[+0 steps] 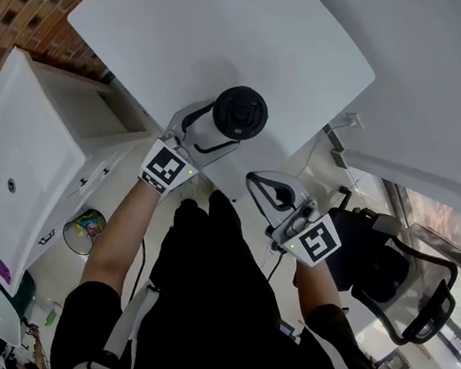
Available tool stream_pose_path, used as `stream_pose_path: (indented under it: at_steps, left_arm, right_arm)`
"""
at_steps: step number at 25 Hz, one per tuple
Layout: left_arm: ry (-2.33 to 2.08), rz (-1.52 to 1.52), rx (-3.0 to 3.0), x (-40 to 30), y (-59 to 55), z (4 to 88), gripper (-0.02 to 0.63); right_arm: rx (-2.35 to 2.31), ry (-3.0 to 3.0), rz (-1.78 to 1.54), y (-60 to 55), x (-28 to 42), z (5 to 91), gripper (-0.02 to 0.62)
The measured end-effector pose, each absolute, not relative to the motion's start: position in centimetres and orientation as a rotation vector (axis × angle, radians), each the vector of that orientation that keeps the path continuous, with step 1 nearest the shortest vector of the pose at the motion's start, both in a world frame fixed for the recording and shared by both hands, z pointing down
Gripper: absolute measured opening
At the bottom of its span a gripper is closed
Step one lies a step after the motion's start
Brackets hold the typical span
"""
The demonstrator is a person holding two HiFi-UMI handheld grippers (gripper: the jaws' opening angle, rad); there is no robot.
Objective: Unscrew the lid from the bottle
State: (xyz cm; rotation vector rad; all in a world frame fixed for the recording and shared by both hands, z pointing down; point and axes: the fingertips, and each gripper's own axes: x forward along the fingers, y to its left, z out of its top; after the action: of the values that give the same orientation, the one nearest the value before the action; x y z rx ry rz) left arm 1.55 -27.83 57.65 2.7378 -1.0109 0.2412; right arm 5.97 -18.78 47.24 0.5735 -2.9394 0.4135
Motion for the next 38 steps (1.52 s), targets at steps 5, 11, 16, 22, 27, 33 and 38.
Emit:
stream_pose_path:
  at_steps: [5,11,16,22,27,33,38]
  left_arm:
    - [-0.939,0.287,2.777,2.8,-28.7,58.6,0.402]
    - [-0.904,0.258,2.793,3.6,-29.7,58.6,0.399]
    - [-0.886,0.222,2.81,3.5,-29.6,58.6,0.394]
    - [-0.836,0.198,2.841,4.1,-29.6,58.3,0.393]
    - [-0.807,0.177,2.866,4.2,-29.7,58.4,0.383]
    - [-0.797,0.181,2.861,4.1,-29.6,58.6,0.38]
    - [-0.802,0.176,2.866,4.2,-29.6,58.5,0.38]
  right_arm:
    - [0.624,-2.928,0.421,-19.0,6.8,47.8,0.006]
    - [0.748,-2.91,0.324,-21.2,7.3,47.6,0.29]
    - [0.847,-2.921,0.27,-24.5,6.2,47.1,0.367]
    - [0.866,-2.911,0.183,-26.6,4.2,47.4,0.482]
    - [0.871,-2.922,0.139,-27.4,2.6,47.3,0.483]
    - [0.915,-2.912,0.076,-28.1,1.7,47.2,0.485]
    - [1.014,-2.861,-0.003,-28.9,1.0,47.5,0.485]
